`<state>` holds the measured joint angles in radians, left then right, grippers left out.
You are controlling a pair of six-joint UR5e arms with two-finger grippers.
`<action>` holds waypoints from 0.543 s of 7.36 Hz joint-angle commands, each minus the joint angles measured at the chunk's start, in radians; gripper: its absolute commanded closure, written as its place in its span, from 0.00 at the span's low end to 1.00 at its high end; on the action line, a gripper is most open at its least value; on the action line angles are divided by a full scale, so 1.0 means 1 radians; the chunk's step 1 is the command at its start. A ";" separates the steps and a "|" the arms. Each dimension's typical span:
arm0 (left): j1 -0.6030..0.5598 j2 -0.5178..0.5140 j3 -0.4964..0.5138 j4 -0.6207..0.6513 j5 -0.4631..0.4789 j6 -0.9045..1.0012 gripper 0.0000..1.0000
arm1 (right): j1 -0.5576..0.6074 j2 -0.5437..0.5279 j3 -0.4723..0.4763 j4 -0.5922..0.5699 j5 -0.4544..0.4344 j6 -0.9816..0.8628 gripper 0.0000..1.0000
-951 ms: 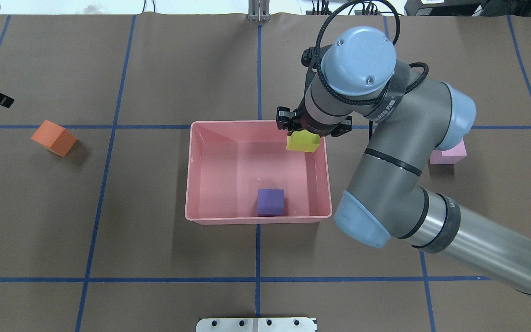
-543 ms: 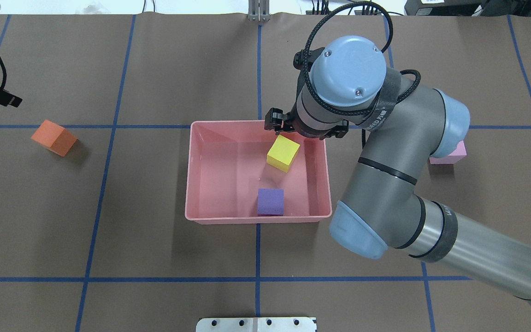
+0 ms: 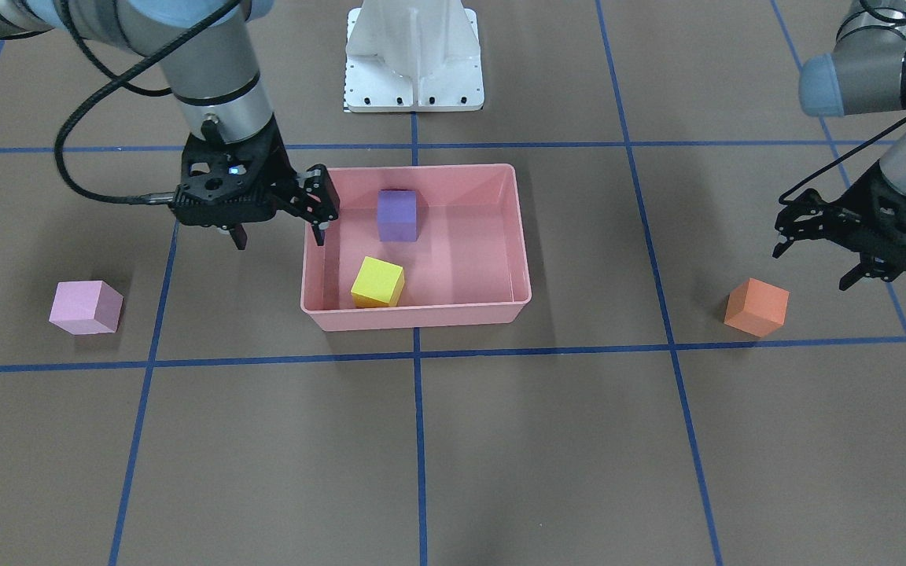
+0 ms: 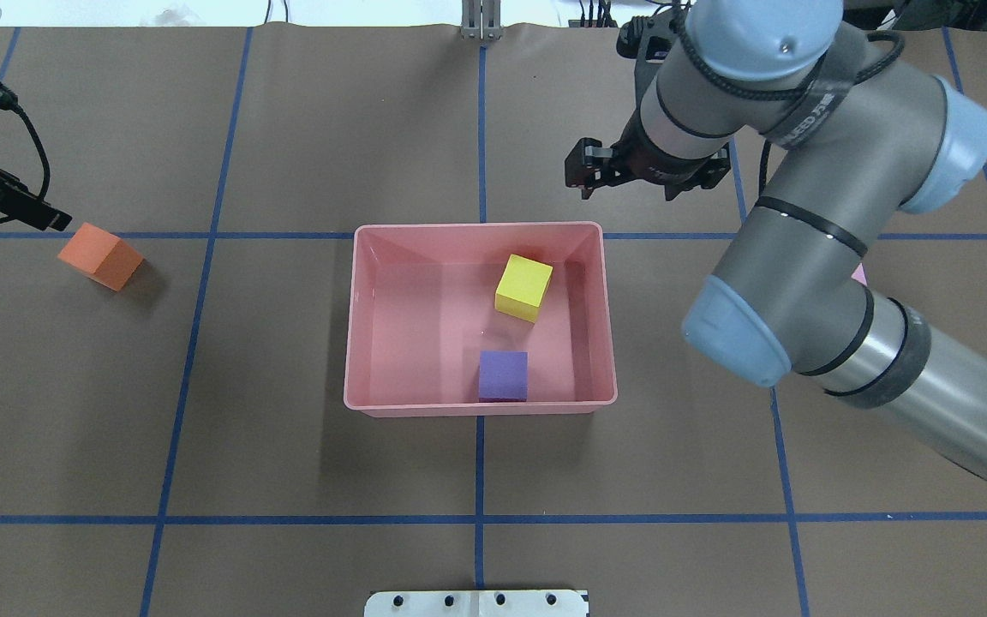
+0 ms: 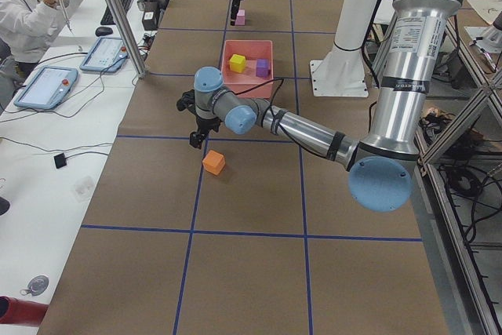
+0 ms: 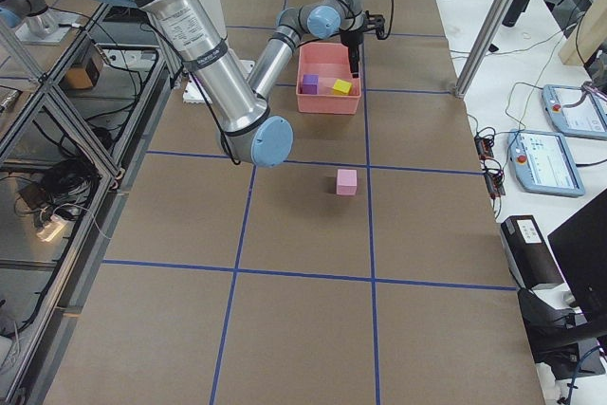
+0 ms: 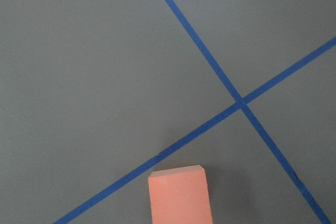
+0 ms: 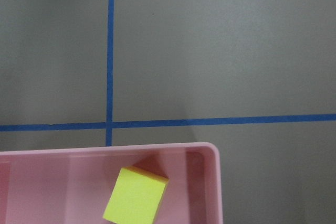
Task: Place blocks into pink bin with both arms
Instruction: 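Lower the left gripper onto the orange cube while the right gripper withdraws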
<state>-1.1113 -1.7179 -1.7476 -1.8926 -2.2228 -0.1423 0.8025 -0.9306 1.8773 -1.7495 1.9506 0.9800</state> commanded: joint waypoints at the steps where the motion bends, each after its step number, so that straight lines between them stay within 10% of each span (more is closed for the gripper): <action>1: 0.030 -0.006 0.084 -0.067 0.035 -0.022 0.00 | 0.093 -0.091 0.032 0.011 0.065 -0.182 0.00; 4: 0.091 -0.066 0.278 -0.281 0.037 -0.189 0.00 | 0.126 -0.151 0.077 0.011 0.094 -0.234 0.00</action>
<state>-1.0360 -1.7496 -1.5389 -2.1190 -2.1871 -0.2849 0.9206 -1.0628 1.9417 -1.7385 2.0382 0.7630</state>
